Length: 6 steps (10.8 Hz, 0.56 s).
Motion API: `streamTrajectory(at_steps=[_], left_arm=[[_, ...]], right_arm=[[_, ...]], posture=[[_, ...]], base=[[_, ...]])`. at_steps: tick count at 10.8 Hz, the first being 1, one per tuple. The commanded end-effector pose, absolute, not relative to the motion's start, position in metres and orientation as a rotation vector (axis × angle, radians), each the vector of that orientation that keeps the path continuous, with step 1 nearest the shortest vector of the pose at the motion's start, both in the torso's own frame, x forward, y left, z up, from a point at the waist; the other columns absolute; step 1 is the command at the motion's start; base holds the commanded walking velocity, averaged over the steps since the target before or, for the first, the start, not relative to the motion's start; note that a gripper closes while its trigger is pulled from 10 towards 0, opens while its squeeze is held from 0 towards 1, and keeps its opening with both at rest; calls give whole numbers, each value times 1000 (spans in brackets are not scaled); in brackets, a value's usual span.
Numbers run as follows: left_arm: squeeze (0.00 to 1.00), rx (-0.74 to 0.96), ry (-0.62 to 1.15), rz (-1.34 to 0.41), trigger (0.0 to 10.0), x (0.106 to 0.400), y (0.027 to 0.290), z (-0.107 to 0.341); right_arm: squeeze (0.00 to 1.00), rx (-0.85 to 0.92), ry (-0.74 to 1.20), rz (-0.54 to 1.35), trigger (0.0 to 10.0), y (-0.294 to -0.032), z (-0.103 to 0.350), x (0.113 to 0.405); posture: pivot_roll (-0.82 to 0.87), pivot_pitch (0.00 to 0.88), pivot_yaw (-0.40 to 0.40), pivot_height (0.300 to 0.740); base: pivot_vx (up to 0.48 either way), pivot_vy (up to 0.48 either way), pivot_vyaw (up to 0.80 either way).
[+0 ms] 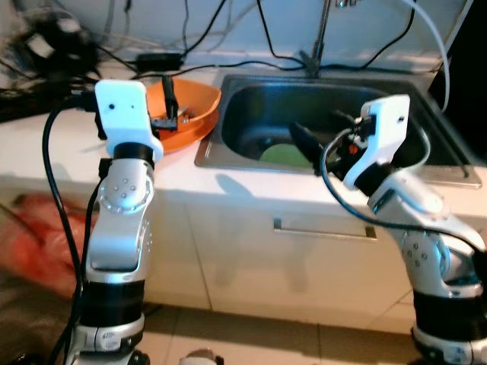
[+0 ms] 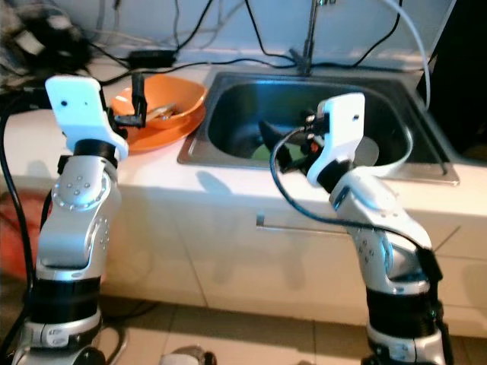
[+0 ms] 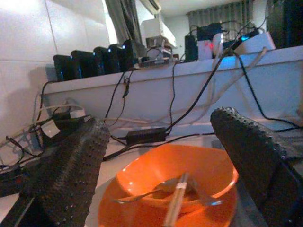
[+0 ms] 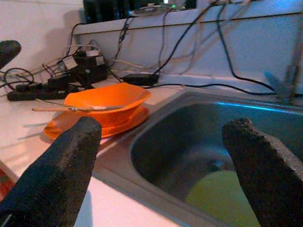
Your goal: Kitchen organization
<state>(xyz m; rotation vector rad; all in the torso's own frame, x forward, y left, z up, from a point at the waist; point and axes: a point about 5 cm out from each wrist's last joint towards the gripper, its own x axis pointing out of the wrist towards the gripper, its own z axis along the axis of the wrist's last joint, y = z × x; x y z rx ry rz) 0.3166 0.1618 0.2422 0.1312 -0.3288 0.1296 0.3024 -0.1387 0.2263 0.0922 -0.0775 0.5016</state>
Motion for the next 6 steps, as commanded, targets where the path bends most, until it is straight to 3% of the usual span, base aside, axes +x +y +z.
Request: streamTrajectory(at_steps=[1,6], left_arm=[[0,135,-320,114,10000,314,162,242],[0,146,-346,82,10000,324,157,256]], right_arm=[[0,91,-70,501,10000,-138,225,297],[0,82,-92,465,10000,-143,227,295]], posture=[[70,99,57,740],[48,127,64,740]], base=[[469,0,0],[462,0,0]])
